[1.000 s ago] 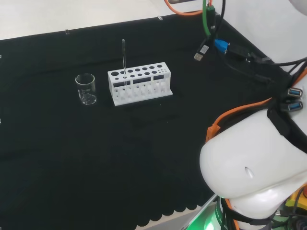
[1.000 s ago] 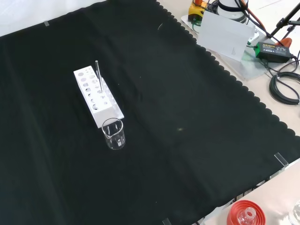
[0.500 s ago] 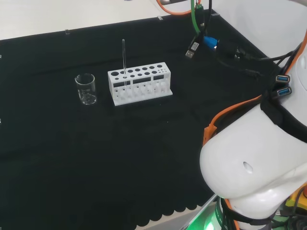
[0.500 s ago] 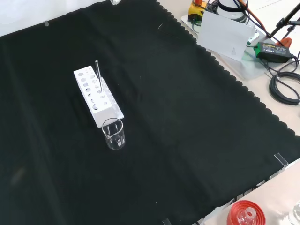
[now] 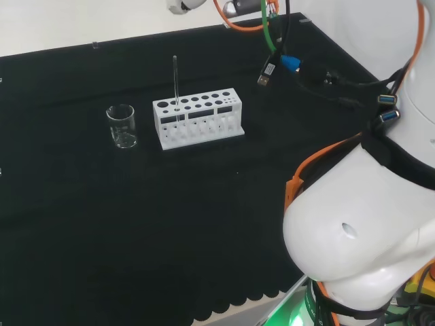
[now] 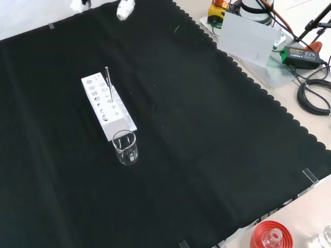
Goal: Take the glass rod from the white test tube rack.
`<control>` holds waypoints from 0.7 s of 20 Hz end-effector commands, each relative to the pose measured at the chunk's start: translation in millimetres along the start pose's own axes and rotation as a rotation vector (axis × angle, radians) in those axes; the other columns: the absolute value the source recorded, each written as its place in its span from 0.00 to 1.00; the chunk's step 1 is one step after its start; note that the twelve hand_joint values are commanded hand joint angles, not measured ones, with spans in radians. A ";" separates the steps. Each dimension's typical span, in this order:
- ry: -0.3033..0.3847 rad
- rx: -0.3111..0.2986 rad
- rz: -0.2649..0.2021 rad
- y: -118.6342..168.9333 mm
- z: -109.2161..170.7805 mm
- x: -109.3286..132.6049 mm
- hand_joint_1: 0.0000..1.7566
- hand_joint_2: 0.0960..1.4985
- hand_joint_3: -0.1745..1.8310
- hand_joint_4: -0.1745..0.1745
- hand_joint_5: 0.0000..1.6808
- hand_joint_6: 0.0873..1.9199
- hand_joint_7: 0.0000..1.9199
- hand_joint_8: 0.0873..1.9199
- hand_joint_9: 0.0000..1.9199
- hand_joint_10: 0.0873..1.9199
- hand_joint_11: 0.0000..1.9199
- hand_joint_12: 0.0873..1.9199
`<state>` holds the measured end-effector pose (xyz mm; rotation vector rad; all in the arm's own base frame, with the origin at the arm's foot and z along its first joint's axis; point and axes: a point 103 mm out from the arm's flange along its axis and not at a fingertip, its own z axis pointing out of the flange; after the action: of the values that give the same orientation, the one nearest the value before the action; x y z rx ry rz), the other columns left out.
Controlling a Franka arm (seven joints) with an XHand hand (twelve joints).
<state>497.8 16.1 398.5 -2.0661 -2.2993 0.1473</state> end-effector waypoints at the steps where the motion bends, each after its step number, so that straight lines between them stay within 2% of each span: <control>1: -0.006 0.032 -0.017 18.4 32.1 1.4 0.27 0.56 0.25 0.47 0.19 0.00 0.20 0.41 0.33 0.42 0.31 0.68; 3: -0.043 0.047 -0.020 22.1 41.6 1.4 0.27 0.56 0.25 0.46 0.19 0.00 0.21 0.41 0.34 0.41 0.32 0.68; 5: -0.038 0.061 -0.015 24.3 48.1 0.1 0.27 0.57 0.25 0.46 0.19 0.00 0.21 0.41 0.34 0.41 0.32 0.68; 8: -0.083 0.095 -0.008 28.5 58.0 -2.4 0.27 0.57 0.25 0.46 0.19 0.00 0.22 0.41 0.35 0.41 0.32 0.68; 10: -0.042 0.083 -0.013 31.5 65.5 -3.1 0.27 0.57 0.26 0.46 0.19 0.00 0.23 0.41 0.35 0.41 0.33 0.68; 14: -0.021 0.093 -0.012 39.0 74.6 2.3 0.26 0.58 0.26 0.45 0.20 0.00 0.24 0.41 0.37 0.40 0.34 0.67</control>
<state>519.1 15.5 341.8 -2.0308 -2.2914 0.2701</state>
